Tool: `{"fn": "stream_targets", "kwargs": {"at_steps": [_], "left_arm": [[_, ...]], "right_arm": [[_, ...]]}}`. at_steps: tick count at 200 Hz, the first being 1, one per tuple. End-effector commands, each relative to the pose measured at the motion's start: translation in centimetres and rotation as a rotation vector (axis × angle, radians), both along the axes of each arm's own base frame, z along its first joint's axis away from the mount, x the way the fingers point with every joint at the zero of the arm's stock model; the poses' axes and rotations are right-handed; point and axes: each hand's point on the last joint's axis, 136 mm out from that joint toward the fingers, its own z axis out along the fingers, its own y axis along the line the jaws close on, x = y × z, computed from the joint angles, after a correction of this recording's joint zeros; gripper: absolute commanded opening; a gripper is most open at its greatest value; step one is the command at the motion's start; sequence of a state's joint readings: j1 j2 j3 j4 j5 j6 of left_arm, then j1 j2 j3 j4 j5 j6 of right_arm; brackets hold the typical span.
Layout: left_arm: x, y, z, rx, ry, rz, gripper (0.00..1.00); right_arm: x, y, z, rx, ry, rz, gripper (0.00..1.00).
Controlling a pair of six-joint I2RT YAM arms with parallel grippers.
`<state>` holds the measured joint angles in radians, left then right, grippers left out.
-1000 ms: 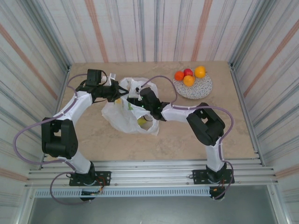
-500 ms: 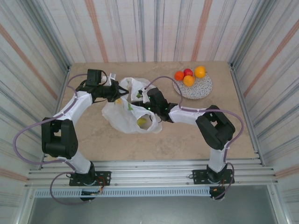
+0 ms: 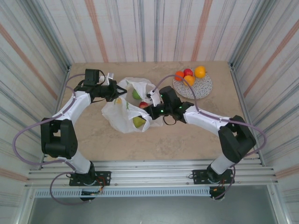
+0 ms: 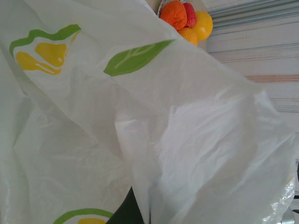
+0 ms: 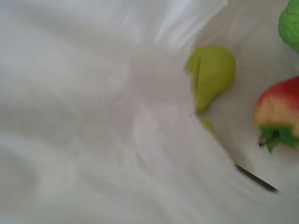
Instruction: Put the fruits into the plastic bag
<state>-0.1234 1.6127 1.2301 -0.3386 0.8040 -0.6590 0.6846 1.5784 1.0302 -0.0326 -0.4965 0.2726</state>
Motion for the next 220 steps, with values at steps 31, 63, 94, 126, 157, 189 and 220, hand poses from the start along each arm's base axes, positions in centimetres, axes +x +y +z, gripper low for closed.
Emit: {"fn": "stream_targets", "kwargs": {"at_steps": [31,63,94,126,157,189,220], "left_arm": [[-0.3,0.5,0.6,-0.002,-0.017,0.008,0.00],[-0.3,0.6,0.6,0.003,-0.018,0.010,0.00],[-0.3,0.9,1.0,0.000,-0.026,0.015,0.00],[-0.2,1.4,1.5,-0.004,-0.037,0.029,0.00],[-0.2,1.4,1.8,-0.015,-0.042,0.028,0.00],[-0.3,1.3,1.9,-0.017,-0.044,0.028,0.00],[-0.2,1.3,1.8,-0.017,-0.043,0.029,0.00]], "right_arm": [[-2.4,-4.5,3.0,0.030,-0.045,0.073,0.86],[-2.3,-5.7,2.7,-0.009,-0.028,0.070,0.86],[-1.0,-7.3,2.0,-0.080,0.012,0.001,0.85],[0.5,-8.3,1.4,-0.075,0.090,-0.094,0.83],[-0.2,-7.7,2.3,0.017,0.139,-0.041,0.83],[-1.5,-8.2,3.9,0.097,0.133,0.009,0.84],[-0.8,-10.1,6.1,0.201,0.108,-0.028,0.84]]}}
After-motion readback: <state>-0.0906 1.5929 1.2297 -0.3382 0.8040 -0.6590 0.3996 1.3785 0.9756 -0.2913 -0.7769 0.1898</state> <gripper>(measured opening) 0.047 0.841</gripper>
